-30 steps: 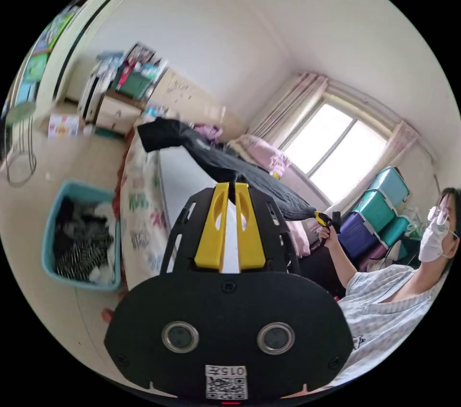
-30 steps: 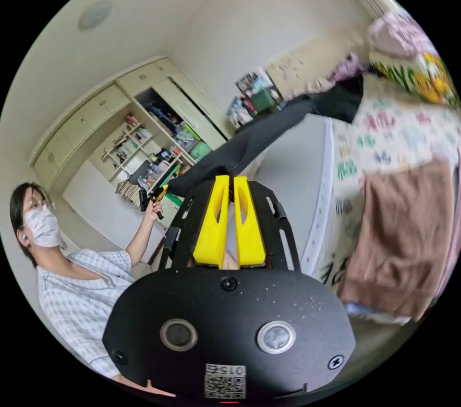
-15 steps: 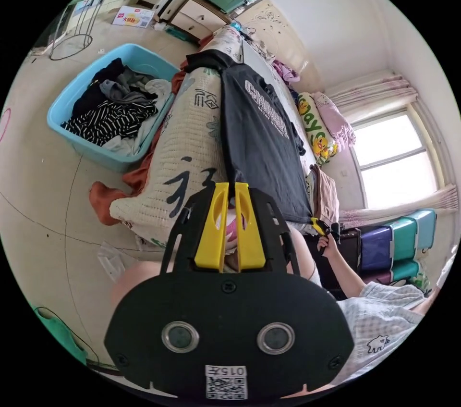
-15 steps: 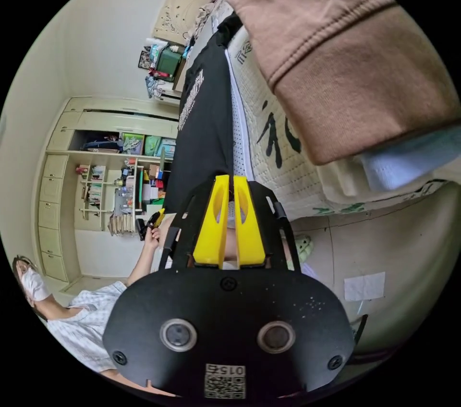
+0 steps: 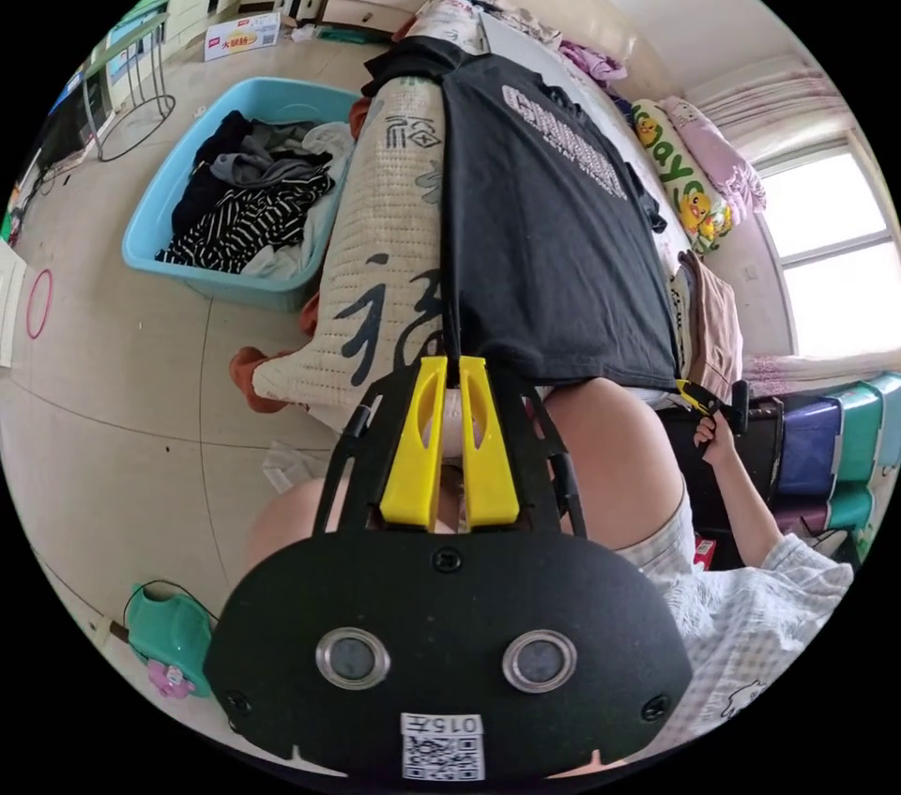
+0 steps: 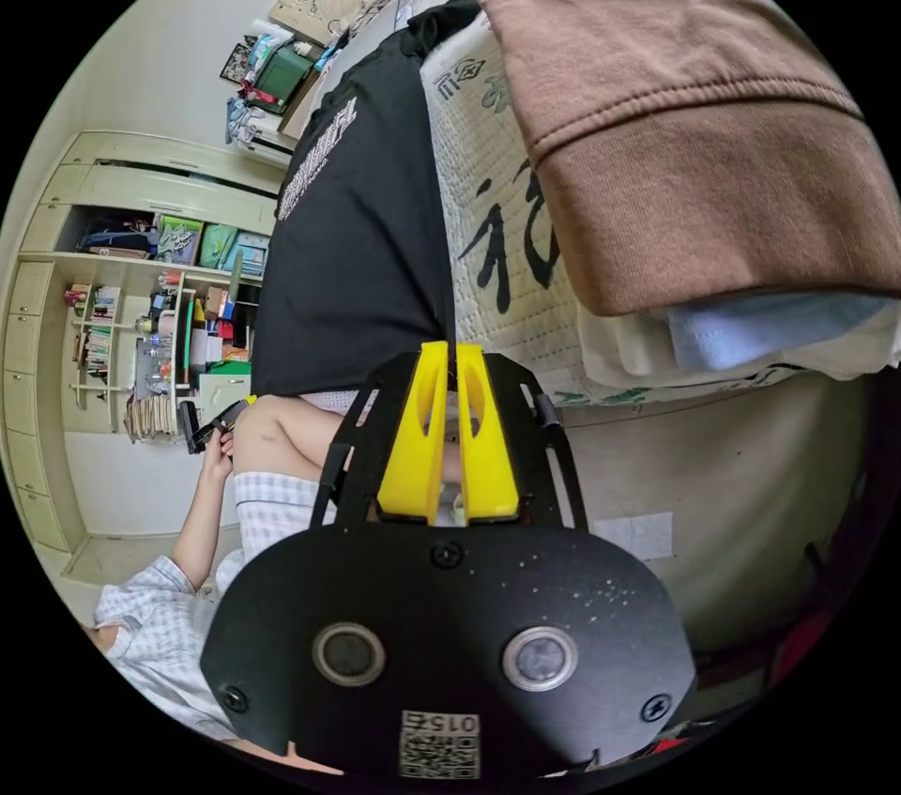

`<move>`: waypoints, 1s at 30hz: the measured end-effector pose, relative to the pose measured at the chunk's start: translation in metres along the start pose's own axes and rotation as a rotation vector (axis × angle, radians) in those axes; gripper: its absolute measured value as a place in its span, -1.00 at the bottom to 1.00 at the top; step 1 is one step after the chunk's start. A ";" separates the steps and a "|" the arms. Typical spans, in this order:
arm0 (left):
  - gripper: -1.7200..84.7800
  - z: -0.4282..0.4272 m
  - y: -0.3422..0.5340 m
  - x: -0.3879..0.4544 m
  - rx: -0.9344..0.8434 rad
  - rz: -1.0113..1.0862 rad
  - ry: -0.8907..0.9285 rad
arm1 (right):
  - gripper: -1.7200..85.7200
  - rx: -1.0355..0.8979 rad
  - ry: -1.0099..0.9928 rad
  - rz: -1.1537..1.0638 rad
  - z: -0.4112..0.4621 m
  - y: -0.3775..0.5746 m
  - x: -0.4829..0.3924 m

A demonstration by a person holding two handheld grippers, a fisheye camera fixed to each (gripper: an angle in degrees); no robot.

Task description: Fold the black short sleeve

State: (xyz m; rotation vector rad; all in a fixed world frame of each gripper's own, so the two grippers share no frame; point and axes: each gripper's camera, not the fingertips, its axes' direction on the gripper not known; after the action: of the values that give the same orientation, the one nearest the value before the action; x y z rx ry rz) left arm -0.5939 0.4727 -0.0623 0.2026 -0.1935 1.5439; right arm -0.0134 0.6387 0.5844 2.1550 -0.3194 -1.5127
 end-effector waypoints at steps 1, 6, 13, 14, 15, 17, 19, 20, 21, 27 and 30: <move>-0.95 0.001 -0.003 0.003 -0.012 -0.009 -0.010 | -0.95 -0.008 0.009 0.007 0.001 -0.002 0.004; -0.95 0.002 -0.002 0.015 -0.029 -0.026 -0.039 | -0.95 -0.054 0.092 -0.001 0.002 -0.009 0.000; -0.95 -0.014 0.025 -0.008 0.039 -0.121 0.068 | -0.95 -0.020 0.038 0.066 -0.017 0.007 0.022; -0.93 -0.019 0.028 -0.011 0.057 -0.129 0.080 | -0.95 -0.017 0.043 0.059 -0.019 0.009 0.022; -0.92 -0.020 0.030 -0.013 0.064 -0.133 0.087 | -0.95 -0.014 0.052 0.054 -0.020 0.010 0.021; -0.83 -0.023 0.033 -0.020 0.086 -0.162 0.132 | -0.95 -0.018 0.116 0.025 -0.019 0.012 0.013; -0.80 -0.026 0.030 -0.022 0.097 -0.176 0.166 | -0.95 -0.027 0.179 0.000 -0.015 0.014 0.004; -0.79 -0.027 0.027 -0.021 0.103 -0.175 0.178 | -0.95 -0.035 0.221 -0.015 -0.012 0.014 -0.001; -0.78 -0.026 0.026 -0.020 0.103 -0.179 0.186 | -0.95 -0.041 0.237 -0.022 -0.011 0.014 -0.003; -0.82 0.001 0.018 -0.004 0.112 -0.197 0.128 | -0.95 -0.097 0.348 -0.058 -0.002 0.013 -0.014; -0.93 0.001 0.010 0.010 0.060 -0.127 0.034 | -0.95 -0.109 0.414 -0.081 0.007 0.018 -0.020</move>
State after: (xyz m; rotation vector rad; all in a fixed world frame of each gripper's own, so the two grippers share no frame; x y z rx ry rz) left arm -0.6032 0.4825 -0.0584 0.2318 -0.1050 1.4274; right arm -0.0252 0.6310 0.6080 2.3449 -0.0076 -1.0576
